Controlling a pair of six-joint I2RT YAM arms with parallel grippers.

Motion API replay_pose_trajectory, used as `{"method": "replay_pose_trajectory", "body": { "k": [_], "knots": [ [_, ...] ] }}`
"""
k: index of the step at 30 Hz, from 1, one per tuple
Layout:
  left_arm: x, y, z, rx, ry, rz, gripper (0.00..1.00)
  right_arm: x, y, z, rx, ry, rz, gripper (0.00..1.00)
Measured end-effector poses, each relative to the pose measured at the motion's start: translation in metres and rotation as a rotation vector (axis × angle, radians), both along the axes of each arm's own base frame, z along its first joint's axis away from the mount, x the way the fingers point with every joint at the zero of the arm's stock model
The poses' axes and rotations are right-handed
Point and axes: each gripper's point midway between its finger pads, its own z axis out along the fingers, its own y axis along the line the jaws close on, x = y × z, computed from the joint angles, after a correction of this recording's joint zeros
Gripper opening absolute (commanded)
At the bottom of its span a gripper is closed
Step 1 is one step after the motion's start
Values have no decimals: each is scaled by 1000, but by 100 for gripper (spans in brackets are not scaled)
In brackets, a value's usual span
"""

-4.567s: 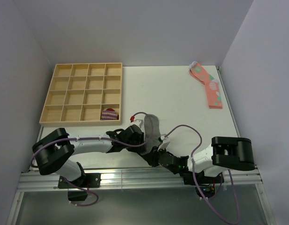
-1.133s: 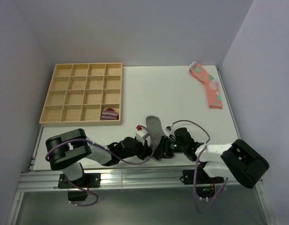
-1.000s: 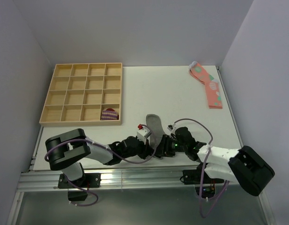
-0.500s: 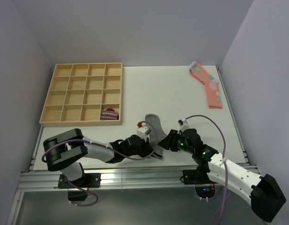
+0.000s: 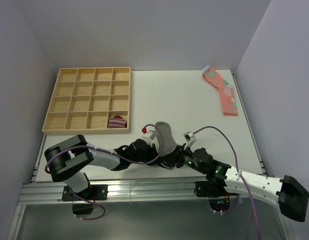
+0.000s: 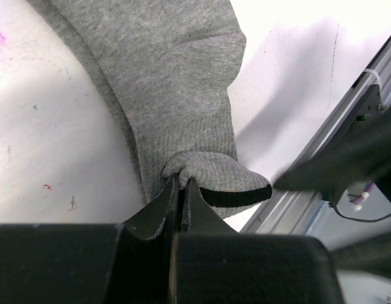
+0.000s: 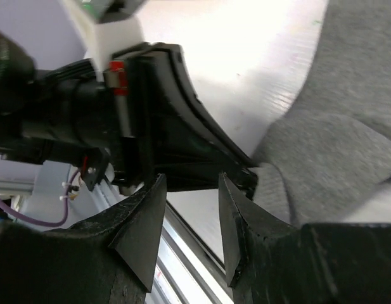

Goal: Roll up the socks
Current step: Roll the sock at the center of the board.

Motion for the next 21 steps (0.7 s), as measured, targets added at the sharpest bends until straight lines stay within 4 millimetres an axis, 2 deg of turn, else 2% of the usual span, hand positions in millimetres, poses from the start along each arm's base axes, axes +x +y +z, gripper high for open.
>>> {"method": "replay_pose_trajectory", "body": {
  "k": [8,15,19,21],
  "knots": [
    [-1,2,0,-11,51,-8,0,-3,11,11,21,-69,-19,43],
    [0,6,-1,-10,98,-15,0,-4,19,31,94,-106,-45,43],
    [2,11,-1,2,123,-13,0,-7,21,23,73,-96,-54,42],
    [3,13,-1,8,132,-9,0,-6,21,11,33,-77,-65,41]
  ]
}}
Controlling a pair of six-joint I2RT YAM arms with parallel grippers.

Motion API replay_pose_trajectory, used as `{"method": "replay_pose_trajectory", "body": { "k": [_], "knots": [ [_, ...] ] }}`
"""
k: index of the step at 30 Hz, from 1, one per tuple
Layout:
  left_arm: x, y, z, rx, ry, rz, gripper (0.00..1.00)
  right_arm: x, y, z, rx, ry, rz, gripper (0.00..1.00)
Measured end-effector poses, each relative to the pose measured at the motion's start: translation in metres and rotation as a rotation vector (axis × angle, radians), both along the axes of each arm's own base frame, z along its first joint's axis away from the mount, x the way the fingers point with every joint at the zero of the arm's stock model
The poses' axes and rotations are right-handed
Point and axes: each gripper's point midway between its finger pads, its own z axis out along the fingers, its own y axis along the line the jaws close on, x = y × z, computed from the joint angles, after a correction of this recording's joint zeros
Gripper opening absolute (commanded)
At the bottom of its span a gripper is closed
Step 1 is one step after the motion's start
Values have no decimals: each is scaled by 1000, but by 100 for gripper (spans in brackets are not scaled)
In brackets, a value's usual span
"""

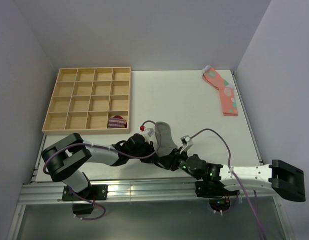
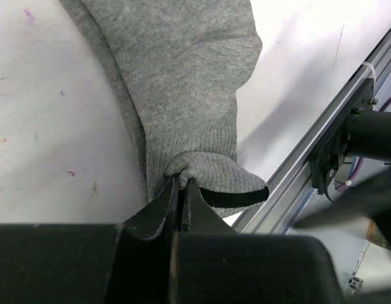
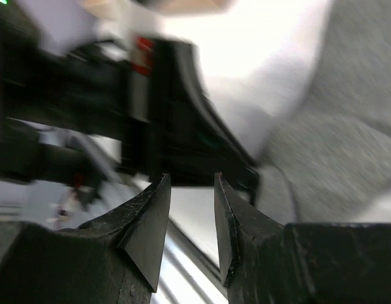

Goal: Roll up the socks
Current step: Roll the sock at the center of the board.

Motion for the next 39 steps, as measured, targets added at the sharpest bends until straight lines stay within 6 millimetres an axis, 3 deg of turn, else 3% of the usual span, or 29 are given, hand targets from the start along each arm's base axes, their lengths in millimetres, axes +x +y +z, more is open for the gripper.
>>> {"method": "replay_pose_trajectory", "body": {
  "k": [5,7,22,39],
  "knots": [
    [4,5,-1,14,23,12,0,-7,-4,-52,-168,70,-5,41],
    [5,6,-1,14,31,15,0,-10,-3,-61,-193,79,-2,41],
    [14,23,-2,7,61,51,0,-12,7,-59,-191,14,-9,48],
    [19,33,-2,28,69,77,0,-9,11,-63,-332,-100,55,50]
  ]
}}
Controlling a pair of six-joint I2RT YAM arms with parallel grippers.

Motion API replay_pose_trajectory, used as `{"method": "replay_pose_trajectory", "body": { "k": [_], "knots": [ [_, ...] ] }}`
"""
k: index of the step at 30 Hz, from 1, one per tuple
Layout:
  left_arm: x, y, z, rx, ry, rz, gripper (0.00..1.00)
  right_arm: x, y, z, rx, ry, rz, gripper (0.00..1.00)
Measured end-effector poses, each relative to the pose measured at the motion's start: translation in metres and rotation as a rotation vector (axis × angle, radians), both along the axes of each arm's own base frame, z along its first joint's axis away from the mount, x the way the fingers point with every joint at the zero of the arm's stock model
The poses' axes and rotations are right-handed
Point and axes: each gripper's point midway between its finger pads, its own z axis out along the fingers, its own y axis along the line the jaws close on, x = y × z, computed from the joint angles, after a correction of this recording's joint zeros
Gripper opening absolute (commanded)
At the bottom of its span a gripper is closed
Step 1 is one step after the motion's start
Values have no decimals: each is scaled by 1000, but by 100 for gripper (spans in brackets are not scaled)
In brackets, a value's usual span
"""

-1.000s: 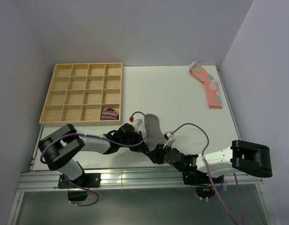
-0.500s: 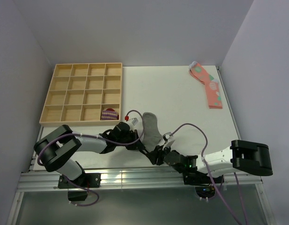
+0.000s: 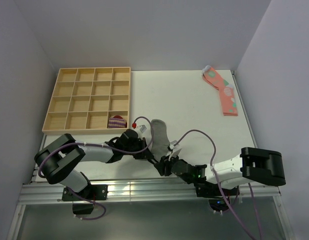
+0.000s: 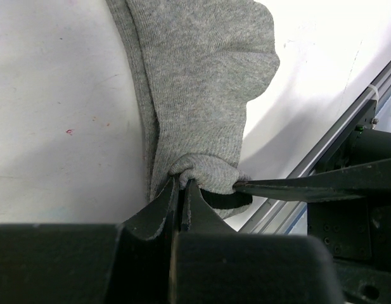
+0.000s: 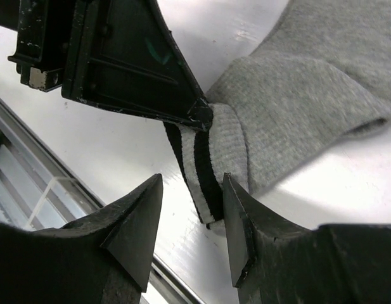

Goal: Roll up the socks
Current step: Roll the sock at the center of the board.

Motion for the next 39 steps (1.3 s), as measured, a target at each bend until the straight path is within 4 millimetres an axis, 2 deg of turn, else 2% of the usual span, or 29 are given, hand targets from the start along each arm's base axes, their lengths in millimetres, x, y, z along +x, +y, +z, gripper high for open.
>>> {"method": "replay_pose_trajectory", "body": {
  "k": [10,31,39],
  "knots": [
    [2,2,0,5,5,6,0,3,6,-4,-47,-32,13,50],
    [2,2,-1,-2,18,2,0,6,4,-5,-135,-109,24,50],
    [2,2,-1,-4,19,1,0,8,8,-10,-155,-138,-3,47]
  ]
}}
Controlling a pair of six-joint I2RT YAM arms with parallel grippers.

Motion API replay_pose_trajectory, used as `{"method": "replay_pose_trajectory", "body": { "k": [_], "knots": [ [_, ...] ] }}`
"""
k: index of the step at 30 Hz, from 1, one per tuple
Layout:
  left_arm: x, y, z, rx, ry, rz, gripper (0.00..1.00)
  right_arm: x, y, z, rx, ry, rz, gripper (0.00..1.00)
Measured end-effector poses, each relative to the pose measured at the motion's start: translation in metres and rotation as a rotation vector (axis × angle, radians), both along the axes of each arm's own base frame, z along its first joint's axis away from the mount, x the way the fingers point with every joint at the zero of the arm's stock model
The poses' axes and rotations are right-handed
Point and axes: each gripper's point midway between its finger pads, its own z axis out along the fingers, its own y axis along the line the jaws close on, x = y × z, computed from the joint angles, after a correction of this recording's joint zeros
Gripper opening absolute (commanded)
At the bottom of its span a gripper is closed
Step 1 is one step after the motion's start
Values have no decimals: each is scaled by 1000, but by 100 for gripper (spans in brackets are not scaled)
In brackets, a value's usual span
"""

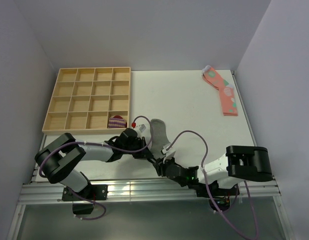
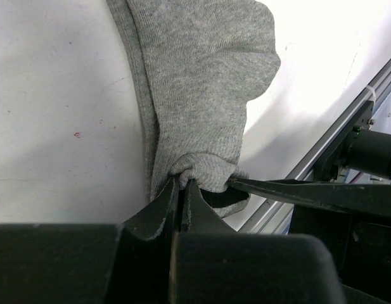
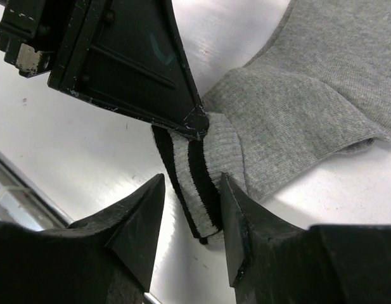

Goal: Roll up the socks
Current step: Roll the sock at the center of the board.

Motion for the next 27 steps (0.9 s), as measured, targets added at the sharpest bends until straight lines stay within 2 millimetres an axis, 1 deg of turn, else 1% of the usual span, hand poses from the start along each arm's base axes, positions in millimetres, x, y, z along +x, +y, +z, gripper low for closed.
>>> {"method": "replay_pose_trajectory", "body": {
  "k": [2,7,13,14,17,22,27],
  "knots": [
    [1,1,0,0,0,3,0,2,1,-1,-11,-12,-10,40],
    [2,1,0,0,-1,5,0,6,0,-3,-18,-30,-38,33],
    [2,1,0,-2,-3,5,1,5,-1,-2,12,-13,-53,31],
    [2,2,0,-4,-5,5,4,4,-1,-1,19,-6,-52,31],
    [1,3,0,-16,-15,9,20,3,-2,0,40,26,-46,30],
    [-3,10,2,-22,-24,24,24,0,-3,1,99,110,-27,30],
    [-4,21,5,-4,-43,57,31,3,-2,1,144,197,-8,30]
  ]
}}
